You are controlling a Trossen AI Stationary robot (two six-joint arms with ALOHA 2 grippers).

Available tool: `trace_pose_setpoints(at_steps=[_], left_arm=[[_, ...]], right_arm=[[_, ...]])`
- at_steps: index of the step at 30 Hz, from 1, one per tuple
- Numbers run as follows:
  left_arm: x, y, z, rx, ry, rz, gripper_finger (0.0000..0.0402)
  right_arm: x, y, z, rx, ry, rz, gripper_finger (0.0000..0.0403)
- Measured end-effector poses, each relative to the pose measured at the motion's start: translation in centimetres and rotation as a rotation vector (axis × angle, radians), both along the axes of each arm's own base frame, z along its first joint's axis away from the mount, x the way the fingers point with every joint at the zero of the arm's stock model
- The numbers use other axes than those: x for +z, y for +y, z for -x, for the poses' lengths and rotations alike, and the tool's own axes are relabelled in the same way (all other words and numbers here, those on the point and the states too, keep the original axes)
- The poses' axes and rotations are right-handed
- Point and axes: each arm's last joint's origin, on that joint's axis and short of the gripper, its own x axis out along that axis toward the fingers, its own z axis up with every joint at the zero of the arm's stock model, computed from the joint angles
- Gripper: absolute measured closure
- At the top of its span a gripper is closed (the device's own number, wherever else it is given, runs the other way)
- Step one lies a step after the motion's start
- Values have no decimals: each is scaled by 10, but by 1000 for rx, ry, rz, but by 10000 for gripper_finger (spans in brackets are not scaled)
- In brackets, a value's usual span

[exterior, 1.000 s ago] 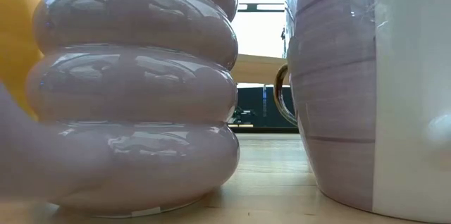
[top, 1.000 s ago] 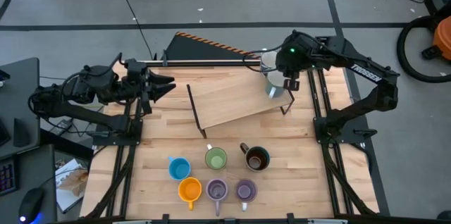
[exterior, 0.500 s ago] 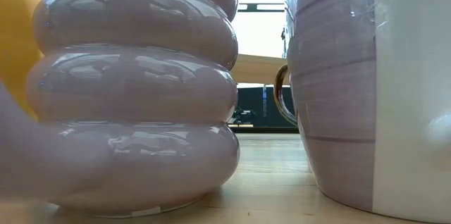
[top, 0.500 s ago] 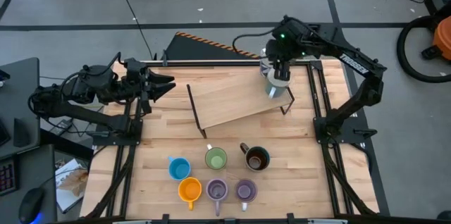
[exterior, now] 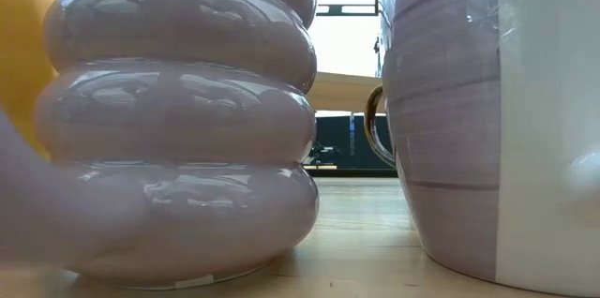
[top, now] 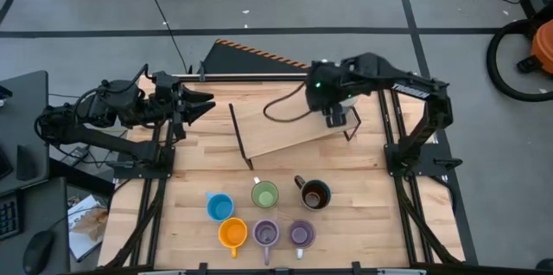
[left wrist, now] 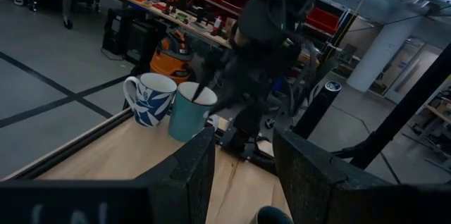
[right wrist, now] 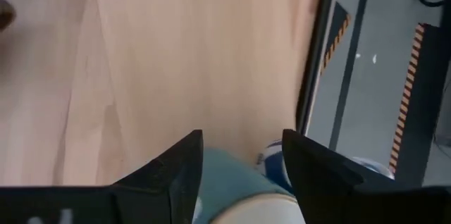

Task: Place coffee mugs
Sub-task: Put the light blue mug on the shelf

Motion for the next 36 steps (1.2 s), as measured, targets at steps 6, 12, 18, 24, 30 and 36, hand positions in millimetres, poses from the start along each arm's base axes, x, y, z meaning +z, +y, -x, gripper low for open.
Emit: trace_pose_setpoints(at_steps=[6, 12, 18, 24, 30, 36], left_arm=[[0, 0, 0, -2, 0, 1, 250], [0, -1, 0, -30, 0, 2, 250], [0, -1, 0, -38, 0, 2, 250], [0, -1, 0, -39, 2, -6, 250], [0, -1, 0, -40, 3, -6, 250], [-2, -1, 0, -41, 20, -3, 250]], right_arm=[[-21, 9, -15, 31, 145, -1, 213], [-31, 23, -19, 131, 214, 85, 226], [-38, 25, -20, 148, 248, 111, 238], [-52, 24, -19, 138, 308, 137, 247], [-58, 27, -19, 108, 319, 143, 253], [-62, 35, -18, 93, 323, 140, 255]])
